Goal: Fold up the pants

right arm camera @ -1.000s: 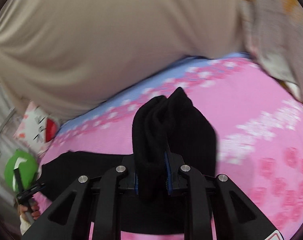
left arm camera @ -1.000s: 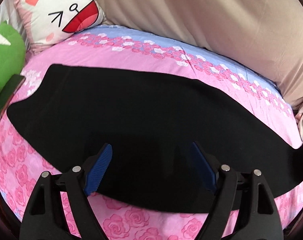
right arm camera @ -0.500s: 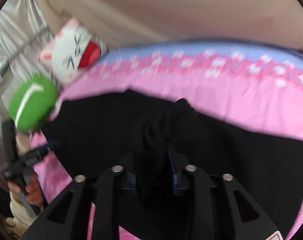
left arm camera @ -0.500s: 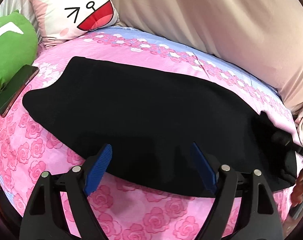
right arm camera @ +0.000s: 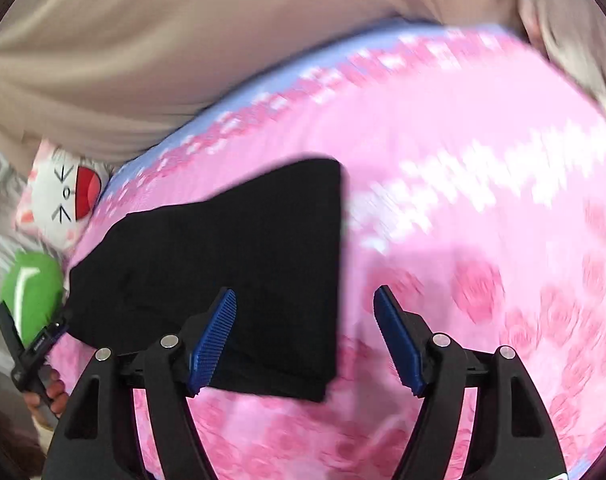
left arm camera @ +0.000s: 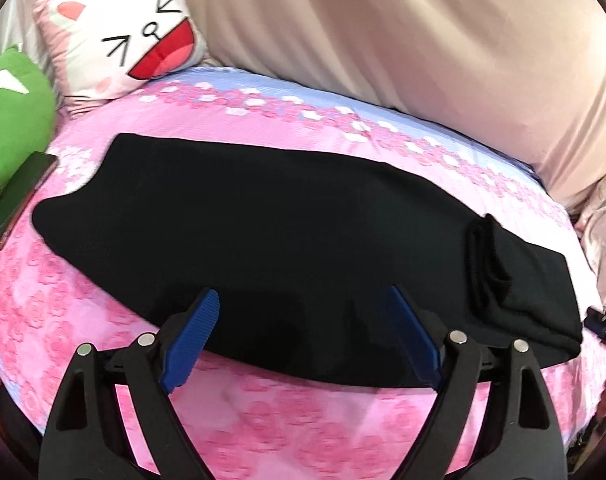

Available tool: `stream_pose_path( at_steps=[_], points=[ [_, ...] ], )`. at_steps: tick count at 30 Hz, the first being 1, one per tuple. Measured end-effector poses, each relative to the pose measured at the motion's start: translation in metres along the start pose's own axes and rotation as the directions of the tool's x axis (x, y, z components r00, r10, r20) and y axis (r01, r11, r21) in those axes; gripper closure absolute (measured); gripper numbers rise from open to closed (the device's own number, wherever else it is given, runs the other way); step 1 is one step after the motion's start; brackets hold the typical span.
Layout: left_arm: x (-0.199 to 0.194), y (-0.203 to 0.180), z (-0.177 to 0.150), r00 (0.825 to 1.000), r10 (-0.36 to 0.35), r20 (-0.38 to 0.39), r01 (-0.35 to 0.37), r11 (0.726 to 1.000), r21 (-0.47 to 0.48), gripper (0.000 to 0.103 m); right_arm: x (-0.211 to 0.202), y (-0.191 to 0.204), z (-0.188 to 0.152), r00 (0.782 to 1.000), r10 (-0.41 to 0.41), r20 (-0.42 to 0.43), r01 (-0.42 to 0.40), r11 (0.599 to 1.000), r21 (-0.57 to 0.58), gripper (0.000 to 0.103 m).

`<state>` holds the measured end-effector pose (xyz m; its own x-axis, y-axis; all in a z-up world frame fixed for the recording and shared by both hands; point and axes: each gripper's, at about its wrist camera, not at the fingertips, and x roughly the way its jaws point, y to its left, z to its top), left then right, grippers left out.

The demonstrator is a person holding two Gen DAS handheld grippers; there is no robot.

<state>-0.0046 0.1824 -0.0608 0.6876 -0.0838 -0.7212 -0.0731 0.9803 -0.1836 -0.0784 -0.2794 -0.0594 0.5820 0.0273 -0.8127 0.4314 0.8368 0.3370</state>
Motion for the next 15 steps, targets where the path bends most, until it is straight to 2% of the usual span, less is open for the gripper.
stream_pose_path(
  at_steps=[4,7,11,12,14,15],
  points=[
    [0.003,-0.02,-0.001,0.998,-0.037,-0.041,0.037,0.999,-0.002,0.02,0.02,-0.009,-0.013,0.996,0.076,-0.038,-0.075,0.997,0.02,0.032],
    [0.003,-0.033,-0.003,0.999,-0.028,-0.047,0.029,0.999,0.02,0.02,0.023,0.0,-0.017,0.989,0.139,-0.043,-0.14,0.99,-0.01,0.032],
    [0.006,-0.048,-0.005,0.998,-0.016,-0.058,0.018,0.999,0.045,0.019,0.028,0.015,-0.021,0.988,0.151,-0.025,-0.152,0.987,-0.045,0.032],
    [0.007,-0.052,-0.005,0.998,-0.012,-0.062,0.015,0.999,0.047,0.019,0.029,0.018,-0.021,0.988,0.154,-0.018,-0.155,0.987,-0.051,0.035],
    [0.009,-0.057,-0.005,0.998,-0.003,-0.067,0.007,0.999,0.051,0.019,0.032,0.016,-0.019,0.984,0.176,-0.018,-0.177,0.984,-0.037,0.056],
    [0.011,-0.06,-0.005,0.998,0.003,-0.07,0.001,0.998,0.055,0.019,0.035,0.017,-0.018,0.986,0.167,-0.016,-0.167,0.985,-0.034,0.071]
  ],
)
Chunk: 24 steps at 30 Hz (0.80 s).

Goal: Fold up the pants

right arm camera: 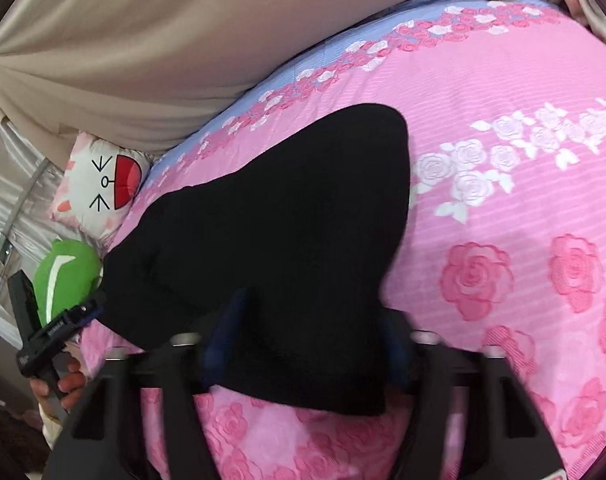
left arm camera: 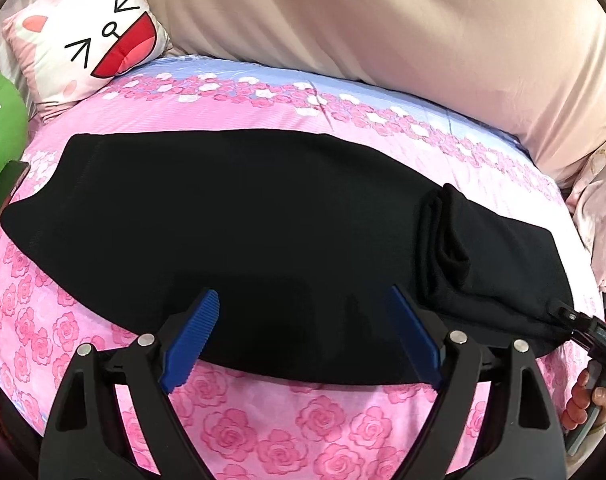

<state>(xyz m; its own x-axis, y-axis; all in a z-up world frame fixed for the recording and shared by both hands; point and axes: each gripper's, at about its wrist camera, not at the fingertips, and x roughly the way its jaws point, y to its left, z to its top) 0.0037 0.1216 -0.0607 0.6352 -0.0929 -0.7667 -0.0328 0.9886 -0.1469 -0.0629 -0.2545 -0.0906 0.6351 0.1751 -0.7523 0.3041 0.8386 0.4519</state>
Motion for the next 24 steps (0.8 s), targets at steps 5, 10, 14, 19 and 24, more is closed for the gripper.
stream_pose_path(
  at_steps=[5,10,14,19,24],
  points=[
    [0.003,-0.013,0.002,0.999,0.036,-0.008,-0.036,0.999,0.016,0.019,-0.016,0.009,0.011,0.997,-0.04,0.06,0.042,0.998,-0.041,0.082],
    [0.007,-0.026,0.001,0.998,0.065,-0.014,-0.065,0.997,0.037,0.019,-0.044,0.0,0.022,0.995,-0.054,0.084,0.061,0.994,-0.085,0.086],
    [0.013,-0.037,-0.001,0.997,0.068,-0.03,-0.066,0.996,0.051,0.019,-0.056,-0.017,0.022,0.991,-0.096,0.094,0.104,0.99,-0.09,0.086],
    [0.021,-0.052,-0.007,0.997,0.056,-0.046,-0.052,0.995,0.089,0.019,-0.087,-0.067,0.015,0.974,-0.189,0.126,0.19,0.982,-0.001,0.085],
    [0.039,-0.064,-0.013,0.995,0.065,-0.076,-0.056,0.992,0.112,0.019,-0.11,-0.076,-0.002,0.901,-0.387,0.196,0.396,0.918,-0.01,0.053]
  ],
)
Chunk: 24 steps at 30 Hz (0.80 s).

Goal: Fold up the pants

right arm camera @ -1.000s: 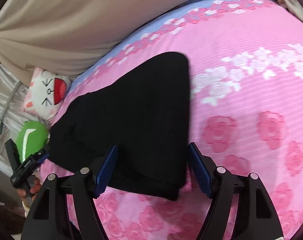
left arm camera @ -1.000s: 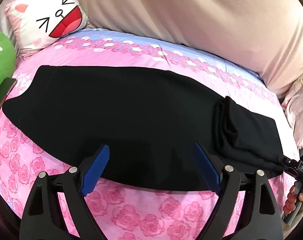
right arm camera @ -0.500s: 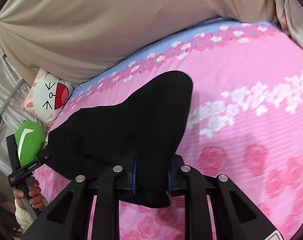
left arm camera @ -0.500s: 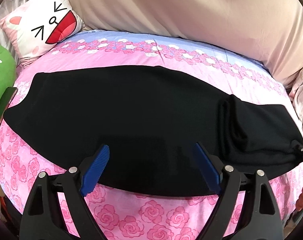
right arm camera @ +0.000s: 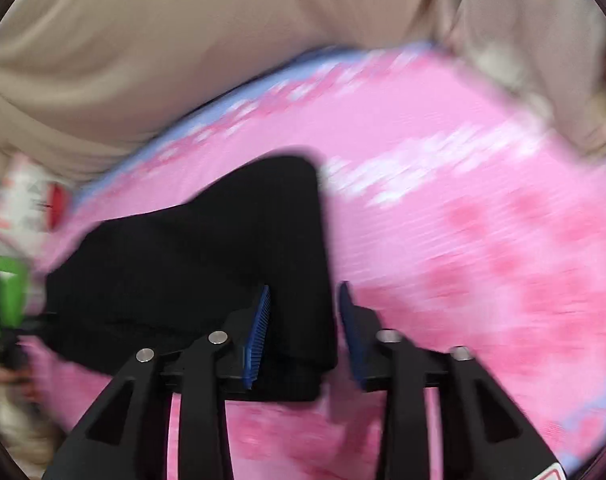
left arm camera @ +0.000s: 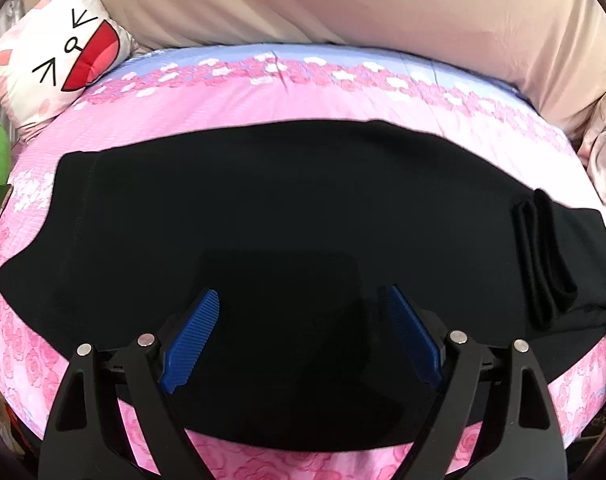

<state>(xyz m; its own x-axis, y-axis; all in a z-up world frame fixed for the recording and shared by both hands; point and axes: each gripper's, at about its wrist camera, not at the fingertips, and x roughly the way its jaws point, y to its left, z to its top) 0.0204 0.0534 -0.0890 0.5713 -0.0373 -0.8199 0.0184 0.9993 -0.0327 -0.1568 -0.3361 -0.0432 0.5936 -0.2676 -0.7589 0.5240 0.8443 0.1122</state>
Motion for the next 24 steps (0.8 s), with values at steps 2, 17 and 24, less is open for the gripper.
stream_pose_path(
  at_steps=[2,17,24],
  points=[
    [0.0,-0.002,0.001,1.0,-0.007,0.002,0.007,1.0,-0.002,0.019,-0.029,0.026,-0.001,0.991,-0.054,0.126,0.067,0.992,-0.103,0.04],
    [-0.021,0.068,-0.002,0.998,-0.026,0.059,0.034,0.991,-0.132,0.018,0.08,0.225,-0.025,0.968,0.197,-0.155,-0.249,0.836,-0.49,0.086],
    [-0.027,0.1,-0.004,0.995,-0.038,0.088,0.054,0.982,-0.181,0.018,0.071,0.259,-0.001,0.948,0.269,-0.168,-0.316,0.839,-0.444,0.088]
  ],
)
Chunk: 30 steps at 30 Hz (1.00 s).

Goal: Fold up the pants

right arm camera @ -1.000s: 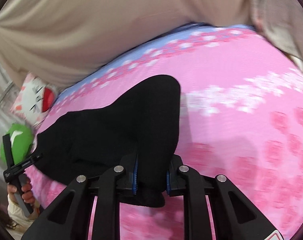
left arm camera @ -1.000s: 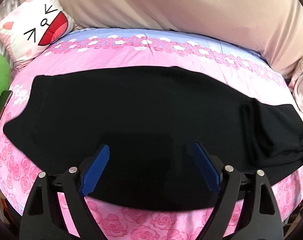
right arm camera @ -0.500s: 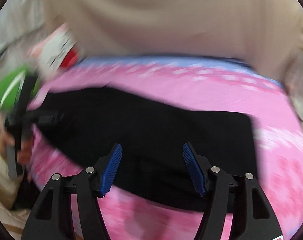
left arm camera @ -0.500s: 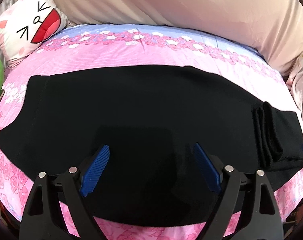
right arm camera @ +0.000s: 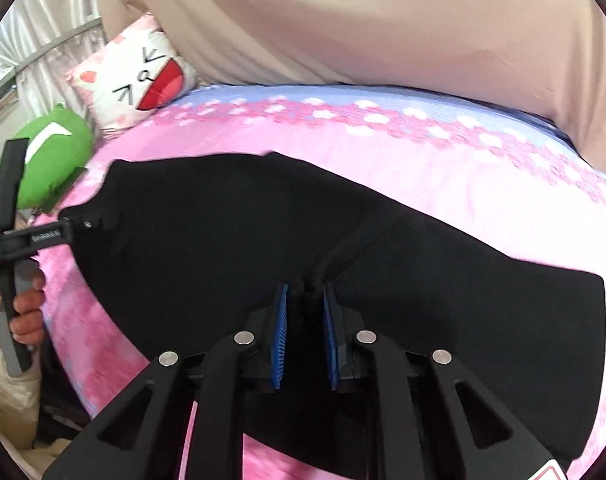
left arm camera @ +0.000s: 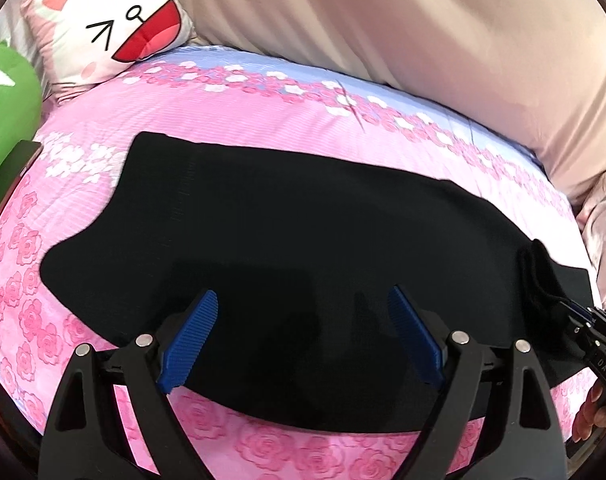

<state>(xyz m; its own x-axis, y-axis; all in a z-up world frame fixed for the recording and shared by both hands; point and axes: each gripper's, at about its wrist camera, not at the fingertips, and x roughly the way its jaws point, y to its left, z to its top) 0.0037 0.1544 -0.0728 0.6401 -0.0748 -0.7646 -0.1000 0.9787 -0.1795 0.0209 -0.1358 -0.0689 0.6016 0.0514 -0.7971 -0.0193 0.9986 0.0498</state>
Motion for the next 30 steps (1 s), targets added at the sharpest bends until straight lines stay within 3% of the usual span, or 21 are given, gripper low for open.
stream_pose_path(
  at_steps=[7,11,13,15,18,21,23,24,27,28,29,30],
  points=[
    [-0.005,0.023,0.001,1.0,0.002,0.015,-0.002,1.0,-0.02,0.018,0.04,0.046,-0.004,0.997,0.027,-0.076,-0.034,0.996,-0.087,0.084],
    [-0.013,0.049,0.002,0.999,-0.006,0.04,0.01,0.996,-0.094,0.018,0.027,0.042,-0.001,0.995,0.053,-0.079,-0.057,0.997,-0.045,0.078],
    [-0.022,0.068,0.006,0.997,0.023,0.072,-0.012,0.988,-0.155,0.018,0.013,0.037,0.001,0.996,0.066,-0.061,-0.067,0.998,-0.017,0.078],
    [-0.035,0.095,0.006,0.993,0.048,0.105,-0.02,0.968,-0.251,0.016,-0.001,0.028,0.003,0.996,0.086,-0.032,-0.084,0.996,0.037,0.078],
    [-0.042,0.135,-0.001,0.993,0.073,0.088,-0.034,0.921,-0.387,0.013,-0.007,0.018,0.001,0.997,0.073,-0.007,-0.072,0.994,0.084,0.077],
    [-0.033,0.157,-0.009,0.997,0.063,0.04,-0.038,0.886,-0.462,0.013,-0.007,0.01,-0.005,0.995,0.097,0.008,-0.097,0.985,0.145,0.077],
    [-0.022,0.163,-0.012,0.999,0.001,0.032,0.015,0.859,-0.511,0.013,-0.006,0.011,-0.006,0.995,0.1,0.01,-0.1,0.982,0.157,0.069],
    [-0.018,0.163,-0.011,0.999,-0.012,0.035,0.028,0.852,-0.523,0.012,-0.006,0.01,-0.006,0.995,0.1,0.01,-0.1,0.983,0.156,0.064],
    [-0.009,0.159,-0.003,0.998,-0.007,0.056,0.036,0.846,-0.533,0.013,-0.009,0.01,-0.008,0.996,0.087,0.024,-0.089,0.985,0.151,0.062],
    [-0.006,0.158,0.0,0.997,-0.027,0.066,0.058,0.842,-0.536,0.014,-0.012,0.008,-0.008,0.996,0.086,0.033,-0.09,0.983,0.159,0.058],
    [-0.003,0.156,0.004,0.998,-0.021,0.062,0.051,0.842,-0.537,0.021,-0.014,0.005,-0.009,0.996,0.081,0.042,-0.087,0.982,0.169,0.056],
    [-0.002,0.153,0.007,0.998,-0.001,0.057,0.031,0.848,-0.529,0.036,-0.018,0.0,-0.01,0.996,0.074,0.055,-0.083,0.979,0.186,0.053]
  ],
)
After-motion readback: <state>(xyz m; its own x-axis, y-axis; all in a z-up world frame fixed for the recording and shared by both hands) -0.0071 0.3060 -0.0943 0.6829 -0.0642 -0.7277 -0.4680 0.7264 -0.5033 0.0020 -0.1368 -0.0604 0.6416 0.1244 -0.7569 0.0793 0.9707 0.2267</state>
